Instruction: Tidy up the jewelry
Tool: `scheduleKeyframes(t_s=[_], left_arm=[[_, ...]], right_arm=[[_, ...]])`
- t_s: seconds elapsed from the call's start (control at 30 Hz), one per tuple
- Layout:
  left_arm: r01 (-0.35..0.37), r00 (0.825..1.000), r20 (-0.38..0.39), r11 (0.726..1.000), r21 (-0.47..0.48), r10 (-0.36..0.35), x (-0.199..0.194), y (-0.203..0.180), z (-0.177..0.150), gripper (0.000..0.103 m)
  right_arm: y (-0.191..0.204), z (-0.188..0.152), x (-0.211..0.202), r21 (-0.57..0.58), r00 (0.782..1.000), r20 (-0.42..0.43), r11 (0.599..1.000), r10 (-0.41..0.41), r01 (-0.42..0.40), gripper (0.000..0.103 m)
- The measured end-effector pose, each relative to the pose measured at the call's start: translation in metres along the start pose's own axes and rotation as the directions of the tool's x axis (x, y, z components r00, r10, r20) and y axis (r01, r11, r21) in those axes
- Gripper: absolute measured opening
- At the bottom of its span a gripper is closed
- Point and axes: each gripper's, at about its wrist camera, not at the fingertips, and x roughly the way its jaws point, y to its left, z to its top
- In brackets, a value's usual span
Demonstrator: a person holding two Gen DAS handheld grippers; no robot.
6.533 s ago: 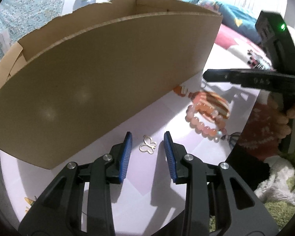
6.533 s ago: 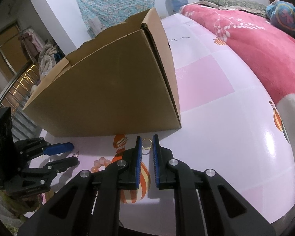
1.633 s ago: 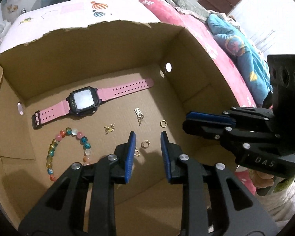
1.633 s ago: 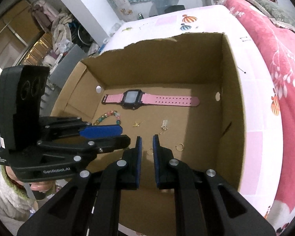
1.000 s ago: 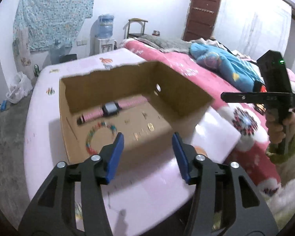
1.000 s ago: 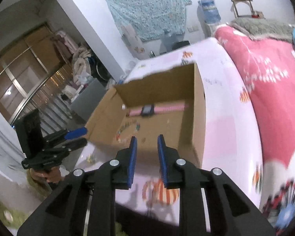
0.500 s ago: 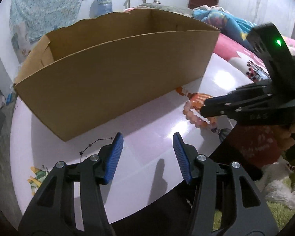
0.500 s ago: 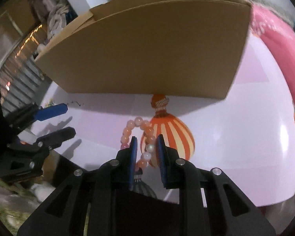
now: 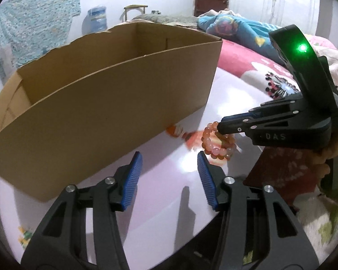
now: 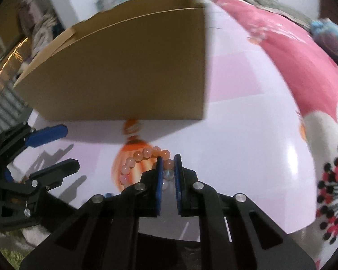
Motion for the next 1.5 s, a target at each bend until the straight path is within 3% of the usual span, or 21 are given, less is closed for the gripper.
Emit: scheduleKeyframes(t_s=[0.23,0.43,0.63,0.77,0.87,1.5], left_arm=[[-0.019,1.000,0.006,1.000,0.010,0.019,0.031,-0.014,0.019,0.027],[-0.053,0.997,-0.049,0.998,-0.017,0.052,0.055,-0.015,0.023,0.018],[-0.078,0.997,-0.029,0.997,0.007,0.078,0.059,-0.020,0.023,0.016],[-0.075,0.997,-0.009,0.996,0.041,0.076,0.058,-0.025,0.020,0.004],[-0.086,0.996,-0.003,0.994,0.069,0.086,0.056,-0.030,0.019,0.004],[-0.066,0.997,-0.037,0.998,-0.001,0.066,0.017,-0.005,-0.011,0.000]], right_arm=[[-0.021,-0.003,-0.001,0.069,0.999,0.029,0.996,0.046,-0.048,0.010],[-0.027,-0.010,-0.002,0.080,0.996,0.041,0.993,0.085,-0.088,0.010],[-0.031,-0.011,-0.004,0.088,0.993,0.048,0.990,0.108,-0.112,0.010],[-0.033,-0.011,-0.003,0.091,0.992,0.051,0.988,0.117,-0.121,0.010],[-0.032,-0.012,-0.004,0.091,0.991,0.053,0.988,0.120,-0.125,0.010],[-0.035,-0.013,-0.008,0.113,0.989,0.065,0.984,0.130,-0.136,0.010]])
